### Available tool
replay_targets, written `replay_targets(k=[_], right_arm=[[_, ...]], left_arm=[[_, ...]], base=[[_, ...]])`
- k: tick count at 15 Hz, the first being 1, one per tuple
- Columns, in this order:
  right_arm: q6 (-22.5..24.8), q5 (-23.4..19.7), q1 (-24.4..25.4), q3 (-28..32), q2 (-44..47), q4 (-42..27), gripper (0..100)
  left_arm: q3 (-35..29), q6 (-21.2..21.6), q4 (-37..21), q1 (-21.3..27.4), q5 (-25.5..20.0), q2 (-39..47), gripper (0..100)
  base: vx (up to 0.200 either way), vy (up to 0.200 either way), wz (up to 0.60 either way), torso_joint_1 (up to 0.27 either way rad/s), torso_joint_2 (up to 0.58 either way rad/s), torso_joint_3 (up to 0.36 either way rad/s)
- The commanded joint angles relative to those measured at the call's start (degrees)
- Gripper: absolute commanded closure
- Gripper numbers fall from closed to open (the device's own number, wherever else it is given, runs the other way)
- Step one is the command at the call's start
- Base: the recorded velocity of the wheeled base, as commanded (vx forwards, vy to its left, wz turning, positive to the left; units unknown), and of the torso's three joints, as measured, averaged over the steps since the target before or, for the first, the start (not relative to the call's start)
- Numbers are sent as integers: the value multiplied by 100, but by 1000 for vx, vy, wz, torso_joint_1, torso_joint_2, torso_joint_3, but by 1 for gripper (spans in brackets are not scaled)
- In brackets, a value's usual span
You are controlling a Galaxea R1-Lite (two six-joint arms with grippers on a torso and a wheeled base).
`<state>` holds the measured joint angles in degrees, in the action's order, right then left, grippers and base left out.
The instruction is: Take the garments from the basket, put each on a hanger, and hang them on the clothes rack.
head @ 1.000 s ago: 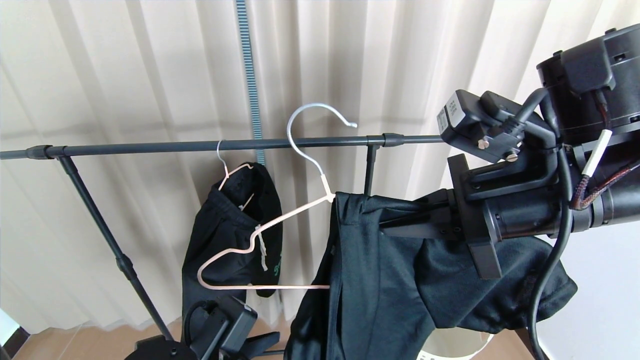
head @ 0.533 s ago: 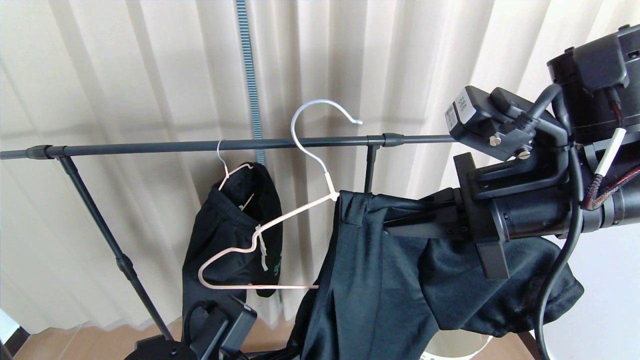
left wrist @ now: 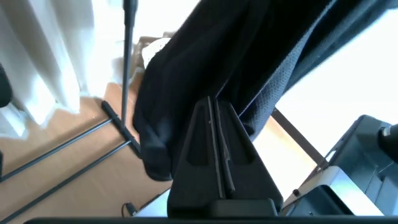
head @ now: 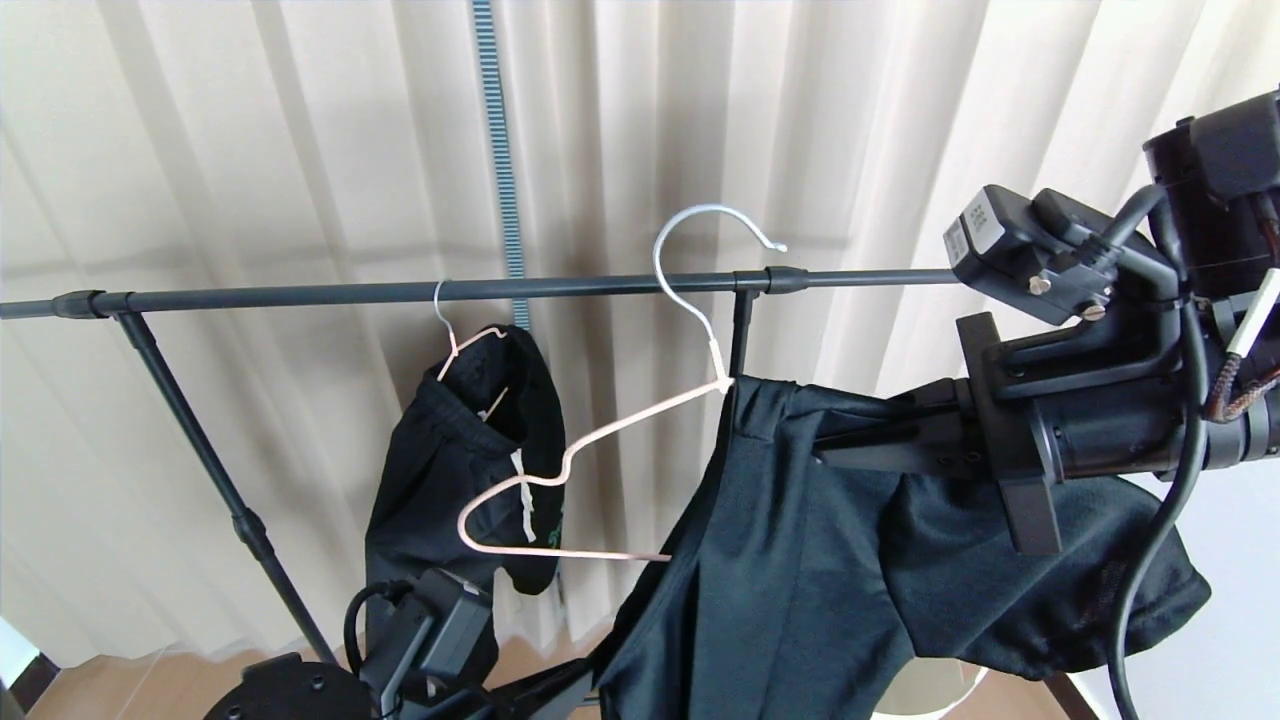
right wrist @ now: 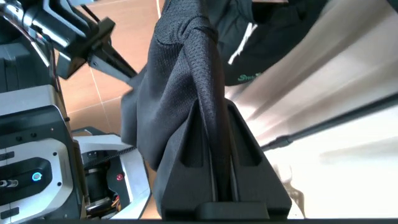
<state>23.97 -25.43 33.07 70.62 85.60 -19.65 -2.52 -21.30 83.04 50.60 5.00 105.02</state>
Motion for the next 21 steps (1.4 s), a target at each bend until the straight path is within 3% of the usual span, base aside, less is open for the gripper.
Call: replay_targets(k=[1, 15, 21], right_arm=[[3, -32, -126, -198, -211, 5, 100], [3, -76, -328, -1129, -1265, -4, 100], [47, -50, -574, -1569, -1450, -4, 100]], left_arm=[[-11, -6, 1, -86, 1, -43, 100], [-196, 161, -7, -894, -43, 1, 100], [-240, 161, 1, -982, -43, -34, 100]], base=[[0, 0, 0, 0, 0, 0], [0, 0, 0, 0, 0, 0], [0, 0, 0, 0, 0, 0]])
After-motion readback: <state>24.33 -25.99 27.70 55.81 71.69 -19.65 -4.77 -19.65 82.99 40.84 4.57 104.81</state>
